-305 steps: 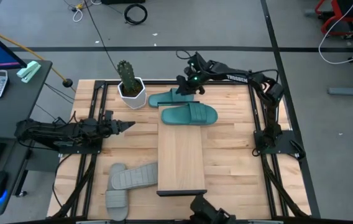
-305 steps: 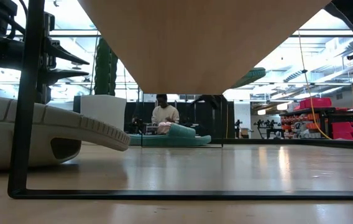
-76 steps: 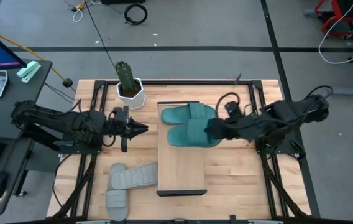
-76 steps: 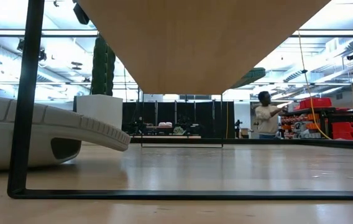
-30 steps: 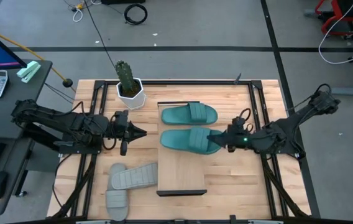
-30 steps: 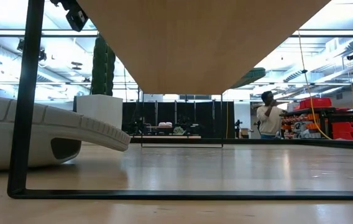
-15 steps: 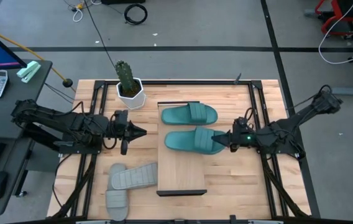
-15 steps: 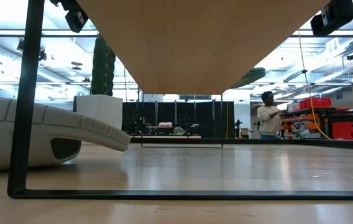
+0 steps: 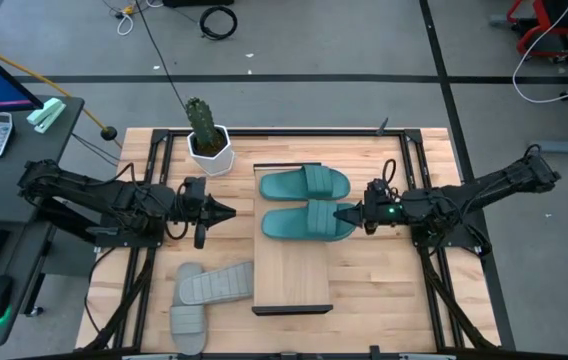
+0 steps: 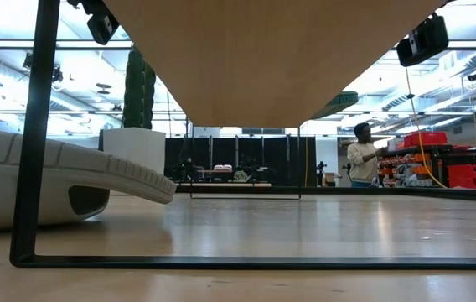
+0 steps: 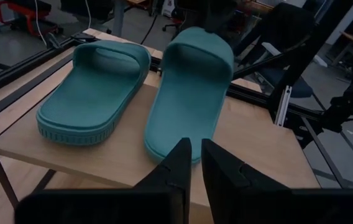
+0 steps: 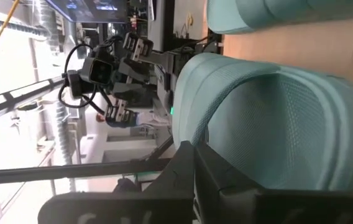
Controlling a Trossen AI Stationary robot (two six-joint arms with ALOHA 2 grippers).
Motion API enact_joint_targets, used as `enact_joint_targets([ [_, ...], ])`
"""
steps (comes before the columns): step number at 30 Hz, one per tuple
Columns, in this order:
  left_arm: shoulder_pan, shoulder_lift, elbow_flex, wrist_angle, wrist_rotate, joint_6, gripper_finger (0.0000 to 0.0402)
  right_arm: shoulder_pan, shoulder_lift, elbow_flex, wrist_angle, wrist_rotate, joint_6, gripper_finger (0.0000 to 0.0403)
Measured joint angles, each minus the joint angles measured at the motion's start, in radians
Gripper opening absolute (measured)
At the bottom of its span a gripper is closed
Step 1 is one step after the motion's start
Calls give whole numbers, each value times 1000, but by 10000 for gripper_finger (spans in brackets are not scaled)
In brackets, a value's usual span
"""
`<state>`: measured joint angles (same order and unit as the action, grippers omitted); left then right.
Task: Pick and place slides into the shelf
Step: Put the green slide on the shelf
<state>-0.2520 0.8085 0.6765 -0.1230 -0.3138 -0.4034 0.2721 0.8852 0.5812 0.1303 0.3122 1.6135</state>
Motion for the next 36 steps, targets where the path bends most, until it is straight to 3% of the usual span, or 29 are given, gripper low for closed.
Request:
enact_joint_targets([
  [12,0,0,0,0,0,1,40,-95,3,0,3,-87,-19,0],
  [36,0,1,0,-2,1,-4,42,-107,69,1,18,-115,-16,0],
])
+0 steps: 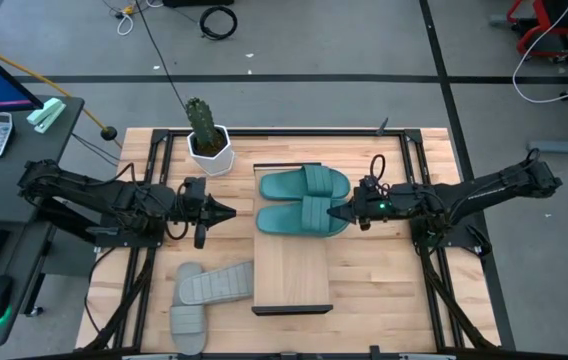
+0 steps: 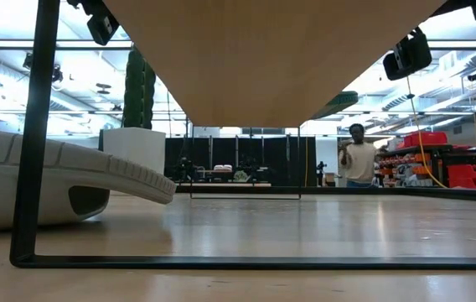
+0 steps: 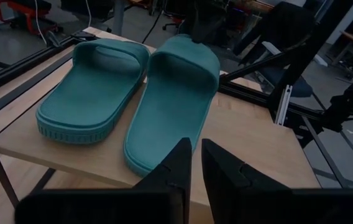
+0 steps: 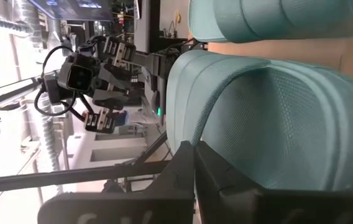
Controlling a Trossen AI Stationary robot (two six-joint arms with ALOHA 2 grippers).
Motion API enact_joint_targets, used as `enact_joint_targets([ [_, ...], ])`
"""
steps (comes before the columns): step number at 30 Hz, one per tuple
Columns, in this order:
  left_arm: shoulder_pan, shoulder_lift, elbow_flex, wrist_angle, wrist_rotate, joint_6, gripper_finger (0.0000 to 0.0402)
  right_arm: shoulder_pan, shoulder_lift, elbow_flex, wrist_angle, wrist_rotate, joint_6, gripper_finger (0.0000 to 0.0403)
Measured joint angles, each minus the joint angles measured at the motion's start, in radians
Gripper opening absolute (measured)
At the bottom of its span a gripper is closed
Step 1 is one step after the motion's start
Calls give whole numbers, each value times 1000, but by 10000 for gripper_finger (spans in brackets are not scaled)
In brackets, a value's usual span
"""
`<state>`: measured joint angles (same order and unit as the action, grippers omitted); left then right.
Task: Pick and place slides into the shelf
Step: Put the green slide on the shelf
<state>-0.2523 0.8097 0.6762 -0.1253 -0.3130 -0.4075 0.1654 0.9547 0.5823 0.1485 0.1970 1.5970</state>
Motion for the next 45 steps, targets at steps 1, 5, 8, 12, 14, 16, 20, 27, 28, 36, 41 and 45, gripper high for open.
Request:
enact_joint_targets([
  [1,0,0,0,0,0,0,41,0,-1,0,-1,0,0,0],
  [5,0,0,0,0,0,0,40,0,-7,0,-23,1,8,0],
  [8,0,0,0,0,0,0,44,0,-15,0,-38,1,9,0],
  [12,0,0,0,-1,0,-1,45,0,-39,0,-66,1,10,0],
  [14,0,0,0,-1,0,-1,42,0,-56,0,-85,7,18,0],
  [16,0,0,0,-1,0,-1,39,0,-73,0,-121,16,19,0],
  [20,0,0,0,-1,0,-1,37,1,-81,0,-151,17,26,0],
  [27,0,0,0,-2,0,-1,43,1,-78,0,-186,18,26,0],
  [28,0,0,0,-2,0,-1,43,1,-78,0,-188,18,26,0],
  [36,0,0,0,-2,0,-1,35,1,-78,0,-188,6,27,0],
  [41,0,0,0,-2,0,-1,39,0,-78,0,-200,-3,27,0],
  [45,0,1,0,-2,0,-1,41,0,-78,0,-237,-20,27,0],
])
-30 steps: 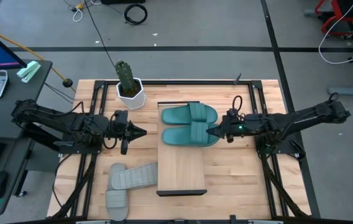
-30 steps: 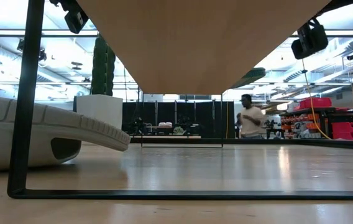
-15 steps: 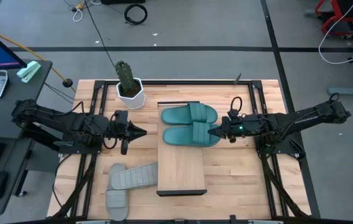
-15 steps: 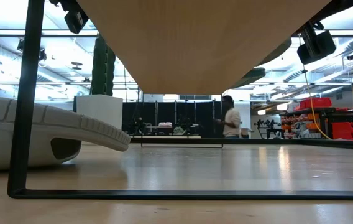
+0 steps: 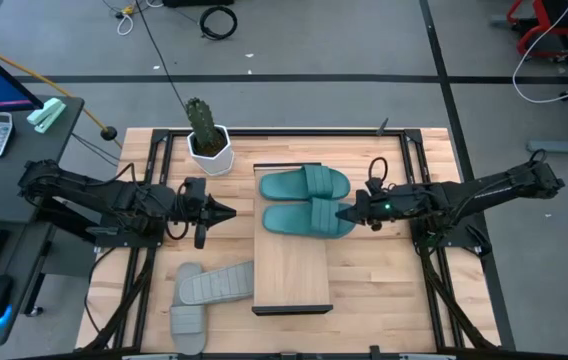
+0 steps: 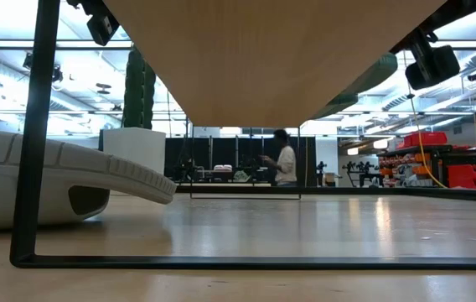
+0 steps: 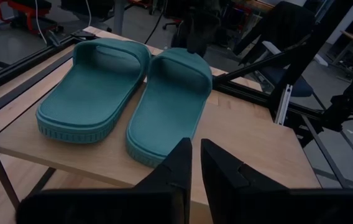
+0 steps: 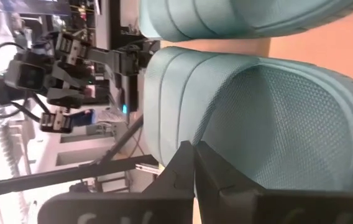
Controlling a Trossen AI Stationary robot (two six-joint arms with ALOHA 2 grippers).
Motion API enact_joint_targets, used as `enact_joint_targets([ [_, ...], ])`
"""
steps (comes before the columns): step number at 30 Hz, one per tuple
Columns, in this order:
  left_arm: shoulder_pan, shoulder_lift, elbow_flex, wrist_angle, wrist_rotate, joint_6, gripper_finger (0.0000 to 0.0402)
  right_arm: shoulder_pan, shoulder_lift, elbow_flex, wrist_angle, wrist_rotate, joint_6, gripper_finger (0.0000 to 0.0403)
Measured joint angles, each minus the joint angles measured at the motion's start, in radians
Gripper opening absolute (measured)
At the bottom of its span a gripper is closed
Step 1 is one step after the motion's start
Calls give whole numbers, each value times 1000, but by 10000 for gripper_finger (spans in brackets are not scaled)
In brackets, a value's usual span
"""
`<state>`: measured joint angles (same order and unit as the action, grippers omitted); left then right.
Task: Pick and place slides into the shelf
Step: Put the green slide on the shelf
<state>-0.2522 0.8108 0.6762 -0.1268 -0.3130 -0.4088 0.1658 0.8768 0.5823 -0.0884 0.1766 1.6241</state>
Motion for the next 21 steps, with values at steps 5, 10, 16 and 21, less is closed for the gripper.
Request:
enact_joint_targets([
  [5,0,0,0,0,0,0,34,0,0,0,11,-4,-1,0],
  [10,0,1,0,0,0,0,34,0,0,0,35,-12,-11,0],
  [16,0,1,0,0,0,0,40,0,0,0,52,-30,-27,0],
  [21,0,1,0,0,0,0,34,-1,7,0,43,-29,-28,0],
])
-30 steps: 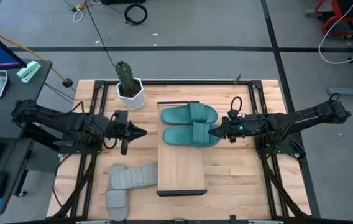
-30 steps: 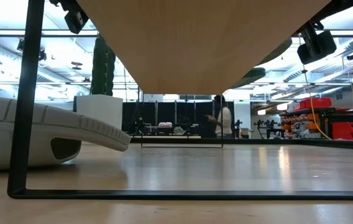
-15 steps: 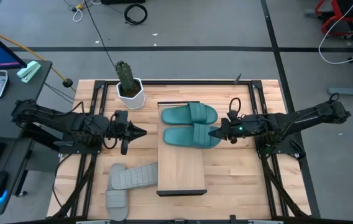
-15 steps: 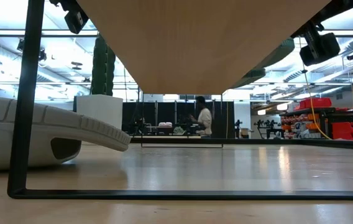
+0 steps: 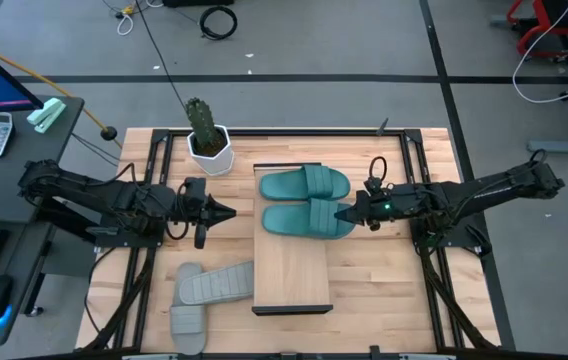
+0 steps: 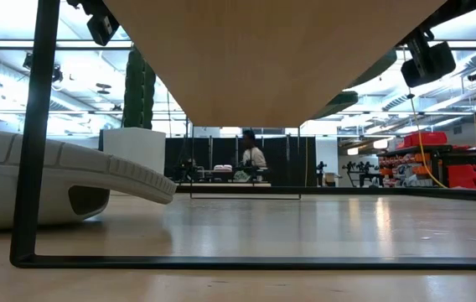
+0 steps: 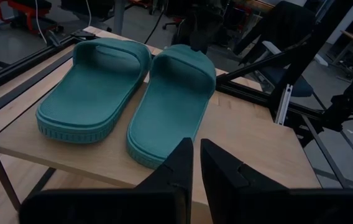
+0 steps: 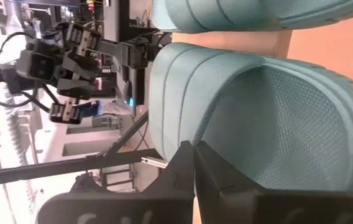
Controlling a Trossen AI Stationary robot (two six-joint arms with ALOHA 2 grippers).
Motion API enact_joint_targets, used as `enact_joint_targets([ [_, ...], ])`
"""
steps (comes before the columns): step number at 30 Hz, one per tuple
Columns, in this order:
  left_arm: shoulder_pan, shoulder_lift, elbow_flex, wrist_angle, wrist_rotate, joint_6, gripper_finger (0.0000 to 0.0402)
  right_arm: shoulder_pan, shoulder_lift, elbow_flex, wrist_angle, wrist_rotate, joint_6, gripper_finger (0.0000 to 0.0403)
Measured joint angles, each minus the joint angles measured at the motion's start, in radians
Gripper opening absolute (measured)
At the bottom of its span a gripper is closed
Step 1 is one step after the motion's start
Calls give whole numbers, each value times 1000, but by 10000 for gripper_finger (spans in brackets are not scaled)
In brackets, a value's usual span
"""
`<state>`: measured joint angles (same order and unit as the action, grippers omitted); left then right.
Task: Pick and place slides into the shelf
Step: Put the green slide on the shelf
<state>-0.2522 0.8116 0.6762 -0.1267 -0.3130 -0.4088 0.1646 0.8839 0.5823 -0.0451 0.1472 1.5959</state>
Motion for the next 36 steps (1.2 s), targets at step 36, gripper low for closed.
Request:
enact_joint_targets([
  [36,0,0,0,0,0,-8,37,-52,45,0,-28,1,-20,0],
])
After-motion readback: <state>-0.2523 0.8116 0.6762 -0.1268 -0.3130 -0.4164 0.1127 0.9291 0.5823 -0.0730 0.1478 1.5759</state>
